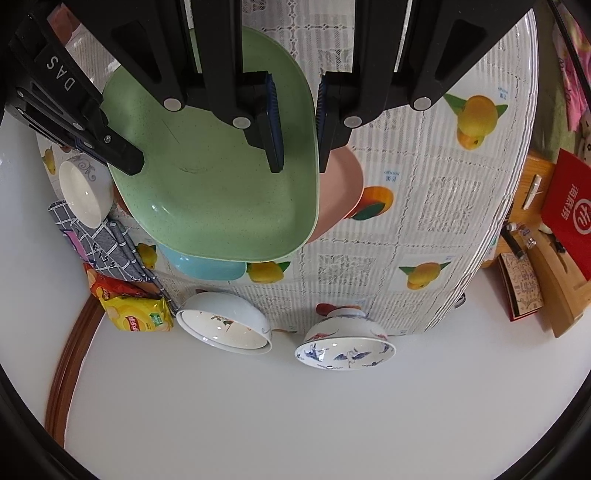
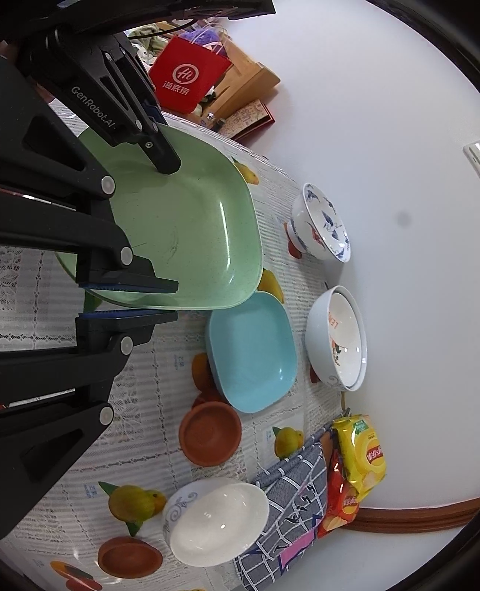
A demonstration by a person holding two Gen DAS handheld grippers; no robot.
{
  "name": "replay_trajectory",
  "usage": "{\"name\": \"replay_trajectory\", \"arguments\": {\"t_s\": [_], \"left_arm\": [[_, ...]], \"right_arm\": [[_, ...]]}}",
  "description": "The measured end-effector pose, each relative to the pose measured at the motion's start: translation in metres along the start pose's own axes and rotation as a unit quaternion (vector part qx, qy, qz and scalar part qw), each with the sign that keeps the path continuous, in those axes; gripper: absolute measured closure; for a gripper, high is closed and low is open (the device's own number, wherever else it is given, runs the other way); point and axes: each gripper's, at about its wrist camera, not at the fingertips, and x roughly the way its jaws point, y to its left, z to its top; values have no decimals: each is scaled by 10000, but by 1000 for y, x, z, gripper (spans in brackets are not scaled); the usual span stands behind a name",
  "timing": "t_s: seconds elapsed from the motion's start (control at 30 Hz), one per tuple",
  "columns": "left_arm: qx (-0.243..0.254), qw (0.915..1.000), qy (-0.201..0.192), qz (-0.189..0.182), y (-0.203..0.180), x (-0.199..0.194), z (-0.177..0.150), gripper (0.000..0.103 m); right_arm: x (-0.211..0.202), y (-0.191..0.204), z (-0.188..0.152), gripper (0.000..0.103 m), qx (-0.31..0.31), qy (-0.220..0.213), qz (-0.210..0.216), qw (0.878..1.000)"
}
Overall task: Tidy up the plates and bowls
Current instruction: 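Lift the green plate with both grippers and lower it onto the pink plate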
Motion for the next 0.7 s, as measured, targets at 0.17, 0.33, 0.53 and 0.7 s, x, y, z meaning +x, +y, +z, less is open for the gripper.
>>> {"name": "replay_trajectory", "arguments": {"t_s": [0.17,0.33,0.53,0.7], "left_arm": [[-95,9999,104,63,8,6,-11,87],[-170,9996,197,103,17,12,-18,87],[-243,9991,292,186,31,18,-21,87],[-360,9984,355,255,42,24,-21,87]], "right_arm": [[8,5,-9,95,-80,128,37,9999],[17,10,-17,95,-126,249,50,9996],[29,18,-21,95,-186,376,99,9991],[41,28,-21,95,-265,490,164,9983]]}}
